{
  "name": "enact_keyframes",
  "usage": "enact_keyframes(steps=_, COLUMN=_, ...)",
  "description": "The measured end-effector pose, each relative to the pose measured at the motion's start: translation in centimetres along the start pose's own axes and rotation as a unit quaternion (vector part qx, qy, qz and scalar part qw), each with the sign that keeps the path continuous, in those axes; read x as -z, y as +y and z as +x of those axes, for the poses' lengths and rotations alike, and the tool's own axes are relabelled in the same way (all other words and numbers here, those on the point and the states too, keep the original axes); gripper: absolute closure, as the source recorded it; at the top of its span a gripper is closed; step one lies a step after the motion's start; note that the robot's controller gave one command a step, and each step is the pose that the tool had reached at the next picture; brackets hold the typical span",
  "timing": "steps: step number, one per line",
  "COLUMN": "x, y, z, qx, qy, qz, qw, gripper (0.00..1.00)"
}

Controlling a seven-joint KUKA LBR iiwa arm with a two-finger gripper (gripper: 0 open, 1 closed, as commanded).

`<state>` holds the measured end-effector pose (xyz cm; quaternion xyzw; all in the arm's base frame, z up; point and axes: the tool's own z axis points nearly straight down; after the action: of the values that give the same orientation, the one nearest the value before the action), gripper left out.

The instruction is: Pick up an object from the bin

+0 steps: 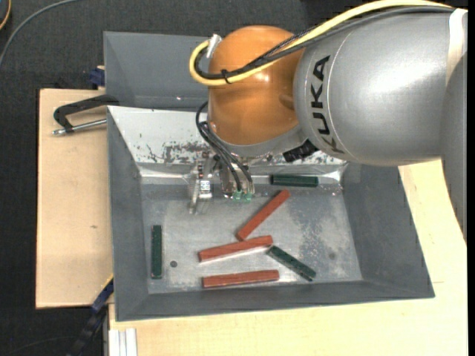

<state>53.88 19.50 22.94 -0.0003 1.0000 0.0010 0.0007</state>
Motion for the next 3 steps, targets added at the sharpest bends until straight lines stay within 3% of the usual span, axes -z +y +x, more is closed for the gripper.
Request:
enact_keyframes(steps=1, x=0.0, y=0.0, z=0.0, qx=0.0, qy=0.0, qz=0.0, qw=1.0, gripper=0.0)
enact_keyframes(steps=2, x=-14.1, y=-8.7, z=-1.3, qx=0.091, qy=0.0039, qz=0.002, qw=0.9958, gripper=0.0)
enact_keyframes(steps=3, x=-15.9, y=-11.5, z=4.0, qx=0.143, qy=0.0014, qz=0.001, qw=0.9897, gripper=0.0)
